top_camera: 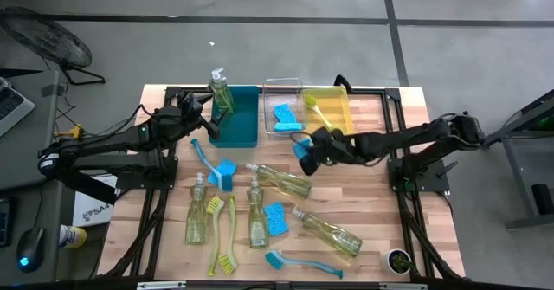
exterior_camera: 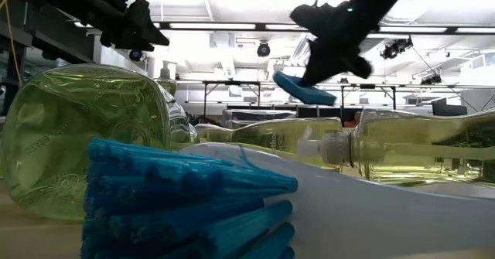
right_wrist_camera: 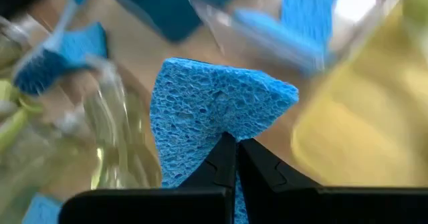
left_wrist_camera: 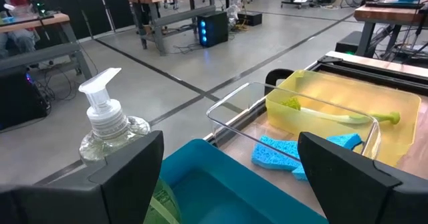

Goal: Pick & Place Kitchen Sink Supplies
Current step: Put the blue sponge into the transparent bin

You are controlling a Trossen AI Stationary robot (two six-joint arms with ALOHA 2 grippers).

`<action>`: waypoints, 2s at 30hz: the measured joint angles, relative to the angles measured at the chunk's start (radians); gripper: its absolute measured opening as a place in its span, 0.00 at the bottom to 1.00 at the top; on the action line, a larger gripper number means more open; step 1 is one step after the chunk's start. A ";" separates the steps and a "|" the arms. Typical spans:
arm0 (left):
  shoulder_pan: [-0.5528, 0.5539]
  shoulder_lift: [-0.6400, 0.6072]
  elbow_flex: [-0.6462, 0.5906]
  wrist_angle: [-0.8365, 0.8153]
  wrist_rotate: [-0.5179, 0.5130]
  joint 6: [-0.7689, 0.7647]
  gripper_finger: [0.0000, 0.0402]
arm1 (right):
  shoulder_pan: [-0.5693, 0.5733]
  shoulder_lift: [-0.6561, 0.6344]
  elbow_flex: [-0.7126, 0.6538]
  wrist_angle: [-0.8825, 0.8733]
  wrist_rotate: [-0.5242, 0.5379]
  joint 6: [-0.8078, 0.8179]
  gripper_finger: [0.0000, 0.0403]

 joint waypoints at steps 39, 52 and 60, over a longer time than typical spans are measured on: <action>0.000 0.000 0.001 0.001 -0.003 -0.004 0.84 | -0.422 0.275 -0.001 0.803 -0.111 -0.370 0.00; 0.000 0.000 0.001 0.001 -0.003 -0.003 0.84 | -0.464 0.349 -0.001 0.827 -0.194 -0.351 0.00; 0.000 0.000 0.001 0.001 -0.013 -0.003 0.84 | -0.461 0.349 -0.002 0.774 -0.192 -0.288 0.00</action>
